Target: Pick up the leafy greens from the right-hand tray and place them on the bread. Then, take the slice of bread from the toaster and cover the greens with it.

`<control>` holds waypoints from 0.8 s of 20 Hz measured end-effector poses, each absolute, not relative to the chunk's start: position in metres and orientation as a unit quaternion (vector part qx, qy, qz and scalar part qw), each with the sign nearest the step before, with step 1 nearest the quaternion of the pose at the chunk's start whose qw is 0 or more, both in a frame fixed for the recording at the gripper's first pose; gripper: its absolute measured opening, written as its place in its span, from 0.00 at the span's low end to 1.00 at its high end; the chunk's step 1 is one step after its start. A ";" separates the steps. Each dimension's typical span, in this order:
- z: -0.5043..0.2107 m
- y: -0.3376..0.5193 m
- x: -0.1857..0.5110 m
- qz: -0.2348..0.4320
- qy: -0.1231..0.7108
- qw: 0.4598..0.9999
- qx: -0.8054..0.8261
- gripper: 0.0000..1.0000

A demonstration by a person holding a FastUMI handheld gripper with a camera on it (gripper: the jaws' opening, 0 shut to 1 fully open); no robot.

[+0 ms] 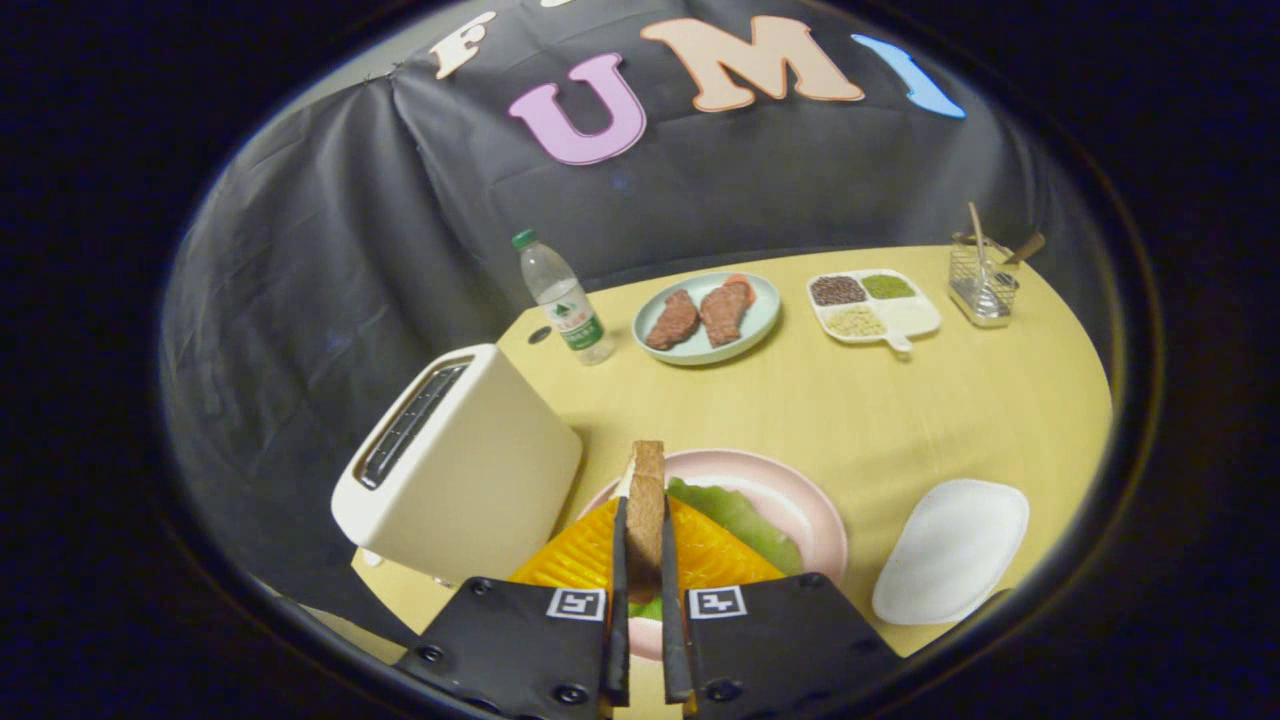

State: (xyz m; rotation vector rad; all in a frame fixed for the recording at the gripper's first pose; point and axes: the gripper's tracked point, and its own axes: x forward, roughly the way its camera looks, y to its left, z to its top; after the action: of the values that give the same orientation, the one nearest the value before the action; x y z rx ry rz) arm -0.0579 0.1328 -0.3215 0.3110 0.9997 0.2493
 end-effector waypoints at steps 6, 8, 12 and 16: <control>-0.341 0.107 -0.080 0.108 0.504 0.849 0.113 0.47; -0.340 0.099 -0.087 0.112 0.509 0.848 0.098 0.65; -0.318 0.084 -0.080 0.111 0.482 0.865 0.089 1.00; -0.266 0.068 -0.056 0.114 0.403 0.905 0.078 1.00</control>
State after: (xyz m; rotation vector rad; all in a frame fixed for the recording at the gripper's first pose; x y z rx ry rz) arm -0.0556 0.0682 -0.2661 0.1616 0.8336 0.2345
